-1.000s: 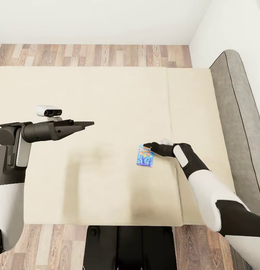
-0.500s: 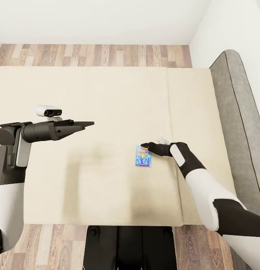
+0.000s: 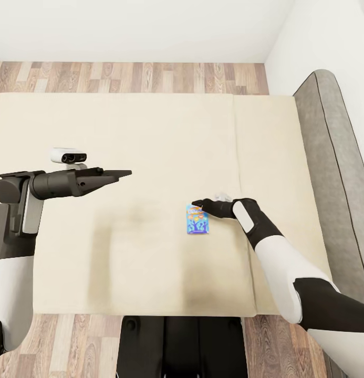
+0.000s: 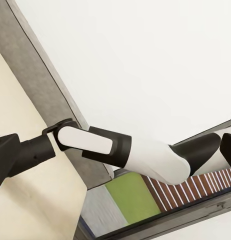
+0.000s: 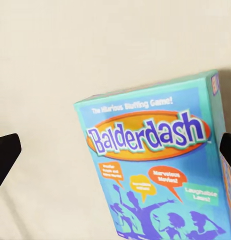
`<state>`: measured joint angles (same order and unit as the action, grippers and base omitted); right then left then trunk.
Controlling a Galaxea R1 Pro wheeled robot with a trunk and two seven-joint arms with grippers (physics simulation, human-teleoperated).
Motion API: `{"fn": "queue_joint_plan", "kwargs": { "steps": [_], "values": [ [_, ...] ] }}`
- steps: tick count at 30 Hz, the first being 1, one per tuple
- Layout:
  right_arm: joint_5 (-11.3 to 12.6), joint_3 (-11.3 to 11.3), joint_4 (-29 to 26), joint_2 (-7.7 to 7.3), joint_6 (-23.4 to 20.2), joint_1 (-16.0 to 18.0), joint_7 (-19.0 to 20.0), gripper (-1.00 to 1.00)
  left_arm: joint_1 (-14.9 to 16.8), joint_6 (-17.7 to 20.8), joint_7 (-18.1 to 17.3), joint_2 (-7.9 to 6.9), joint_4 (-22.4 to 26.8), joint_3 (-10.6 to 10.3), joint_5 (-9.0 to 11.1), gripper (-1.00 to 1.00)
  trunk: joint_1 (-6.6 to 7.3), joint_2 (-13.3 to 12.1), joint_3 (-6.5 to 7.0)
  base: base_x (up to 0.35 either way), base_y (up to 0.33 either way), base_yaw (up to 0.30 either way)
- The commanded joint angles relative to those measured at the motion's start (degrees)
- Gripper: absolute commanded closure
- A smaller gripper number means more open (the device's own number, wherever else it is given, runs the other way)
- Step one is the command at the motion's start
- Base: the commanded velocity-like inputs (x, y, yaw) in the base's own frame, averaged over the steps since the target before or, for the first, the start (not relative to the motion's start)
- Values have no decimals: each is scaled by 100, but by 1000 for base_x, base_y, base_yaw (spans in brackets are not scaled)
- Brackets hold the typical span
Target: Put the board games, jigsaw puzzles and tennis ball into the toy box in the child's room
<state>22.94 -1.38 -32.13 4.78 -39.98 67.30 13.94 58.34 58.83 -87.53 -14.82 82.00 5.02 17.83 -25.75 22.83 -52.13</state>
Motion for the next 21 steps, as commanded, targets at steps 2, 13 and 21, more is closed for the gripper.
{"fn": "queue_joint_plan", "kwargs": {
  "steps": [2,13,21],
  "values": [
    [-8,-5,-4,-4,-27,4,15,-100,2,60,-19,-3,0,-1,1,-100,-3,9,-6,0,0,0],
    [-8,22,29,-70,-27,3,35,-100,2,58,-18,-18,0,3,-1,-100,-3,9,-6,0,0,0],
    [-8,30,52,-77,-22,3,32,-100,2,65,-19,-29,0,14,-2,-100,-3,9,-6,0,0,0]
  ]
}}
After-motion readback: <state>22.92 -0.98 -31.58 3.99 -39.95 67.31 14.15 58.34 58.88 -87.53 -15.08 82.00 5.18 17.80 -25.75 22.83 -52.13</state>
